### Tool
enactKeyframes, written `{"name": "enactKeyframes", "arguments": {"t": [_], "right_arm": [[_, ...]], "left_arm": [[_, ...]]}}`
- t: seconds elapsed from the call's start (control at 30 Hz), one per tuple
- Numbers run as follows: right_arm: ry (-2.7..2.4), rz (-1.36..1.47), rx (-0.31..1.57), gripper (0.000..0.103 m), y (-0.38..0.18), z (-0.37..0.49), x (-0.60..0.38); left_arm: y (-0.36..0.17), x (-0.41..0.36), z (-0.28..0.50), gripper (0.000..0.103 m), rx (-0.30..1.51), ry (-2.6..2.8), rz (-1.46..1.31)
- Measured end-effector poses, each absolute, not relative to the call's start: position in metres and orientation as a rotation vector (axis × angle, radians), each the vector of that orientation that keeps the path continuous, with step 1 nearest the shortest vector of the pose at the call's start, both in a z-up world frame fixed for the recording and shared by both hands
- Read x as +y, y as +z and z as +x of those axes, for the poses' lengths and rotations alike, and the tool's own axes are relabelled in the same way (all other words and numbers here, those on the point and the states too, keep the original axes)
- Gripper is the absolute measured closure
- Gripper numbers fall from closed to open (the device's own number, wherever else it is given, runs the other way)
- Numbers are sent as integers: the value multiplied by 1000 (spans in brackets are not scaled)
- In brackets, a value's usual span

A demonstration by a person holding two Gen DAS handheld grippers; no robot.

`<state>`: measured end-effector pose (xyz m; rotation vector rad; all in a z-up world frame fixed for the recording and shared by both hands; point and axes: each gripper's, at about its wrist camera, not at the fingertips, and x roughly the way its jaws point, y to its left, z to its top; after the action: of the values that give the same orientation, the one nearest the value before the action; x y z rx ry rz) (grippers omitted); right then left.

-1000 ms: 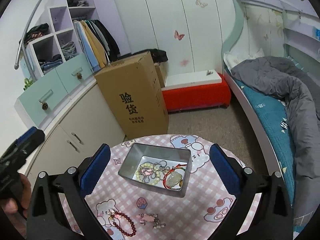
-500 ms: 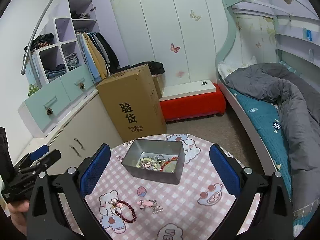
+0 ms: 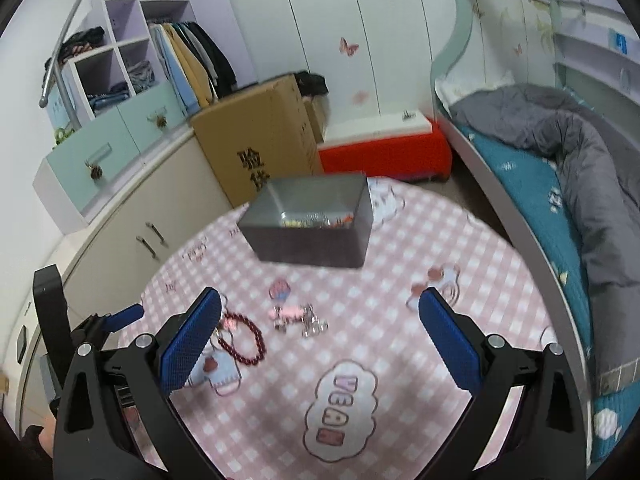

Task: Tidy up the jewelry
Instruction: 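Move both tools back over the remaining jewelry on the table, then grasp the dark red bead bracelet with the left tool while the right tool grasps a pink charm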

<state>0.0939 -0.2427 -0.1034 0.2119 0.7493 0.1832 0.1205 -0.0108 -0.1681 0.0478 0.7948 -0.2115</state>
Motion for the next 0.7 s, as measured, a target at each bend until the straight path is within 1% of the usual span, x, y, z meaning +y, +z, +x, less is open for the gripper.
{"name": "enactKeyframes", "arguments": {"t": [0.2, 0.27, 0.33, 0.4, 0.43, 0.5, 0.53, 0.57, 0.6, 0.63, 0.67, 0.7], "right_arm": [[197, 214, 784, 8, -115, 93, -236], [199, 213, 794, 8, -117, 92, -236], [197, 214, 805, 8, -120, 92, -236], [196, 212, 822, 8, -124, 93, -235], [196, 212, 827, 8, -126, 93, -235], [199, 215, 835, 8, -128, 93, -234], [202, 216, 839, 8, -129, 93, -233], [203, 215, 845, 8, -131, 94, -233], [204, 215, 848, 8, -132, 94, -233], [206, 215, 851, 8, -133, 94, -232], [211, 215, 855, 8, -134, 94, -231], [214, 213, 857, 8, -134, 94, -229]], "left_arm": [[-188, -21, 135, 8, 846, -195, 69], [-194, -23, 142, 12, 864, -185, 69], [-201, -26, 148, 13, 890, -180, 83], [-207, -28, 150, 16, 900, -179, 98], [-210, -28, 151, 20, 907, -183, 94], [-208, -27, 150, 37, 899, -198, 86], [-208, -26, 150, 56, 894, -204, 88], [-207, -25, 150, 70, 892, -217, 86], [-206, -24, 150, 73, 894, -230, 81], [-205, -22, 150, 84, 898, -243, 77], [-205, -20, 149, 92, 903, -256, 76], [-204, -18, 148, 93, 904, -264, 74]]}}
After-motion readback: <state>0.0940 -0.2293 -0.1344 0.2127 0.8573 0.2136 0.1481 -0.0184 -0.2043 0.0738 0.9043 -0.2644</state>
